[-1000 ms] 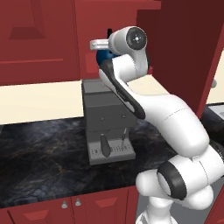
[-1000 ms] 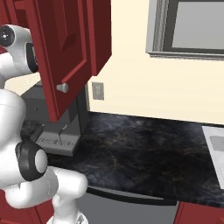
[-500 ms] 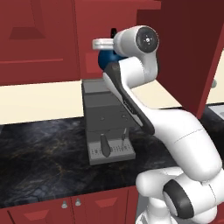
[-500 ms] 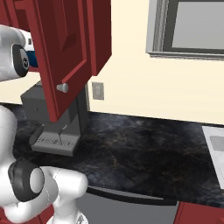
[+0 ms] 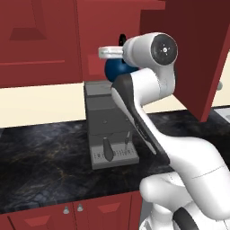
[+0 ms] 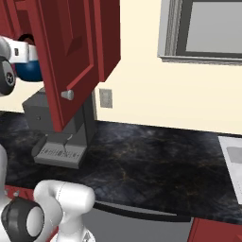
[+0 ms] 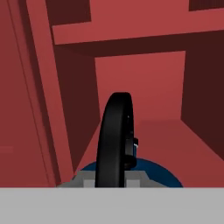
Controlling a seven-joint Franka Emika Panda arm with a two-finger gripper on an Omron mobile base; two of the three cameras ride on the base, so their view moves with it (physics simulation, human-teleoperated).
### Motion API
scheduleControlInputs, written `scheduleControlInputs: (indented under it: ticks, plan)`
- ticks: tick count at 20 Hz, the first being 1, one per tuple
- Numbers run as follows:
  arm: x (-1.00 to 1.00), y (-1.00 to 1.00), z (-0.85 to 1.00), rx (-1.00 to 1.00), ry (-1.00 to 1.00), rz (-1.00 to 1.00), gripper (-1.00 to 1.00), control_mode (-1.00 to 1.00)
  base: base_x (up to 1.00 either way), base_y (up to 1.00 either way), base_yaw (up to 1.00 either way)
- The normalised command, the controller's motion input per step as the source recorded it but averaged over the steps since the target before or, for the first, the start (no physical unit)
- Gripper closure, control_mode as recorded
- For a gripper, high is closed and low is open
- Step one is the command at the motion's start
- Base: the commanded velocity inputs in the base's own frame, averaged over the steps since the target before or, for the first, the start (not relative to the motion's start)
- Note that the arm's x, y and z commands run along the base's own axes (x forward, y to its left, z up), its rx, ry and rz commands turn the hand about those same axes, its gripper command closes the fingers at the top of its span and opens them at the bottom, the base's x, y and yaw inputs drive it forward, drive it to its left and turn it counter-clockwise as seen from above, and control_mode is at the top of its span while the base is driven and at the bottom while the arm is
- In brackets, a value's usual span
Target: Open the cabinet, pick the kettle from the cabinet, and place it in the sink.
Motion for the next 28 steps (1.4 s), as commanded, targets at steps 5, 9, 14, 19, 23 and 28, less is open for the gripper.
scheduleControlInputs:
  ticks: [5, 9, 14, 19, 23, 28]
  plan:
    - [-0.66, -0.08, -0.11, 0.00, 0.00, -0.06, 1.00, -1.00, 0.00, 0.00, 0.00]
    - [-0.56, -0.14, -0.13, 0.00, 0.00, -0.05, 1.00, -1.00, 0.00, 0.00, 0.00]
    - [-0.45, -0.15, -0.23, 0.00, 0.00, -0.10, 1.00, -1.00, 0.00, 0.00, 0.00]
    - [-0.48, -0.12, -0.32, 0.00, -0.04, -0.08, 1.00, -1.00, 0.00, 0.00, 0.00]
    - [-0.37, -0.05, -0.25, 0.00, -0.04, -0.09, 1.00, -1.00, 0.00, 0.00, 0.00]
    - [-0.33, -0.04, -0.22, 0.01, -0.03, -0.07, 1.00, -1.00, 0.00, 0.00, 0.00]
